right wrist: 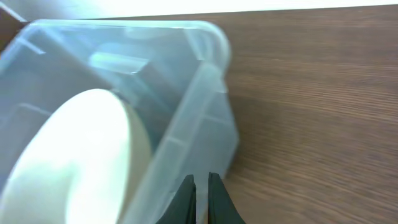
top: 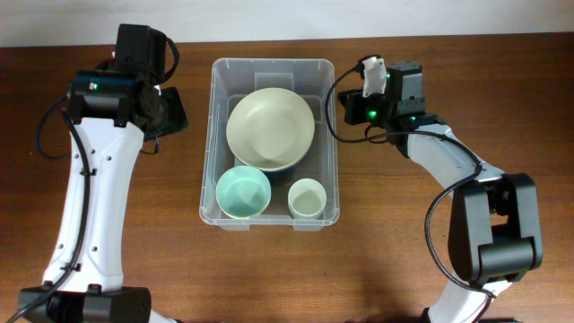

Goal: Pack container
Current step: 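Move the right gripper to the bin's right wall and push left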

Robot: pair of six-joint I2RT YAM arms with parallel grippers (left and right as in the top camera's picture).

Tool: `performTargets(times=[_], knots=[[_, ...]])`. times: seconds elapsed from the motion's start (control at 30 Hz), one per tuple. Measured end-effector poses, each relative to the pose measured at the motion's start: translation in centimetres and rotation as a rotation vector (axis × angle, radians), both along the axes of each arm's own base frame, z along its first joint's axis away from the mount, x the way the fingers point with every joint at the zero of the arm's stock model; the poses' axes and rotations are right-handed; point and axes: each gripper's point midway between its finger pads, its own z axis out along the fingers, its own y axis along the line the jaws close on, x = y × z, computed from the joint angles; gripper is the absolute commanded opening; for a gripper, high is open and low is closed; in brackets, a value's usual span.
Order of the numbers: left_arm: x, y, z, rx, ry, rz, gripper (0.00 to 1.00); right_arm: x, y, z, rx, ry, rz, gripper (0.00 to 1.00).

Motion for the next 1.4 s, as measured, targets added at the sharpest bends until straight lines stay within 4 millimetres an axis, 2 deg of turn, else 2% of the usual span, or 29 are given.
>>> performTargets(times=[0.37,0.47,0.6,0.93,1.1,1.2,1.3,1.4], knots=[[0.1,0.0,0.0,0.000,-0.003,0.000,0.37,-0.1,1.6,1.8,0.071,-0.062,0.089,0.06],[0.1,0.0,0.0,0.000,-0.003,0.000,0.37,-0.2,1.8,1.9,0.077,-0.064,0.099,0.11],[0.1,0.0,0.0,0.000,-0.003,0.000,0.37,-0.2,1.8,1.9,0.076,-0.066,0.101,0.26],[0.1,0.0,0.0,0.000,-0.003,0.000,0.37,0.4,0.6,1.7,0.051,-0.071,0.058,0.27],[0.1,0.0,0.0,0.000,-0.003,0.000,0.37,-0.7,1.4,2.0,0.109,-0.045,0.131,0.24],[0.1,0.0,0.0,0.000,-0.003,0.000,0.37,-1.6,1.6,1.2,0.123,0.012,0.146,0.23],[0.1,0.0,0.0,0.000,-0.003,0.000,0.37,-2.5,1.3,1.1,0.110,0.072,0.125,0.25],[0.1,0.0,0.0,0.000,-0.003,0.000,0.37,-3.6,0.0,1.3,0.051,0.128,0.059,0.29]])
